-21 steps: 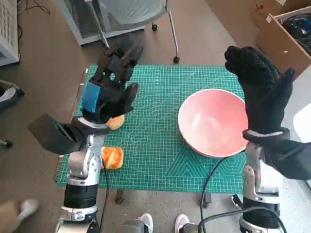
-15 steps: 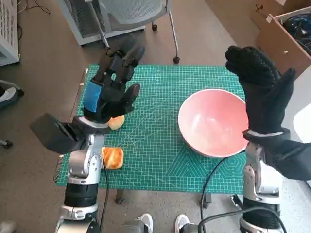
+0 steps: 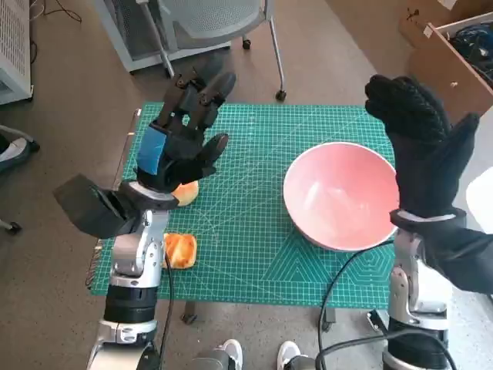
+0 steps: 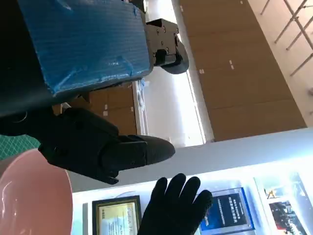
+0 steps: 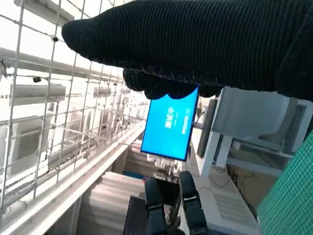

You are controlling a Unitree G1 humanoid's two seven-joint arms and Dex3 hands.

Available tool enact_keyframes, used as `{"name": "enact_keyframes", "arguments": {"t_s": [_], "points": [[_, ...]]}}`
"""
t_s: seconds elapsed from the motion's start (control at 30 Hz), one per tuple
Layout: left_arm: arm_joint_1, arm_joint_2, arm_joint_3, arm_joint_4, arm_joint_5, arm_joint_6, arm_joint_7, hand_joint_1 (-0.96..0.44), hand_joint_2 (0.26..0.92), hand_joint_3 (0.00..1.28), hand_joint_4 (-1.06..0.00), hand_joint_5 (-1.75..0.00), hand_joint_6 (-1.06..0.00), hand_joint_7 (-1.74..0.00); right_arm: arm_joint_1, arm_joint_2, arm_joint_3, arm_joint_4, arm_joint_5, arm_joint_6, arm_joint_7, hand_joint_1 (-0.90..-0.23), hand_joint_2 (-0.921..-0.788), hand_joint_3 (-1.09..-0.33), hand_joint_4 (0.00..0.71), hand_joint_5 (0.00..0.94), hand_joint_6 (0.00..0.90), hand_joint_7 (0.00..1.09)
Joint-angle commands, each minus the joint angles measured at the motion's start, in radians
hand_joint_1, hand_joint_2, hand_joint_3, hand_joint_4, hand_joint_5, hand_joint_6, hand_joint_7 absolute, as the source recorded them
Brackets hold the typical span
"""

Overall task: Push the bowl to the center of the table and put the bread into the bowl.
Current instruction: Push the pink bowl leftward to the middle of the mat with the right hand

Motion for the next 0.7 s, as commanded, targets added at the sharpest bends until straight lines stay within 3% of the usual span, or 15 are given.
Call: {"name": "enact_keyframes", "arguments": {"t_s": [0.03,0.43,0.7], "points": [[-0.027,-0.006,-0.001,0.017,-0.008,-0.017,-0.011,-0.52,0.919,0.32,-0.01,-0.32,0.0,-0.56,0.028,-0.01,-0.003,-0.009,-0.021,0.018,-0.012,-0.527,-0.921,-0.568,0.295,0.0,0.08,0.54],[-0.037,-0.008,0.002,0.046,-0.012,-0.034,-0.037,-0.53,0.921,0.31,-0.02,-0.3,0.0,-0.54,0.046,-0.012,-0.017,-0.027,-0.033,0.011,-0.018,-0.526,-0.921,-0.579,0.285,0.0,0.05,0.55],[-0.035,-0.012,0.006,0.047,-0.014,-0.037,-0.039,-0.53,0.921,0.31,-0.02,-0.29,0.0,-0.54,0.047,-0.053,-0.105,0.101,0.012,-0.057,0.016,-0.518,-0.921,-0.575,0.286,0.001,0.048,0.56]]}}
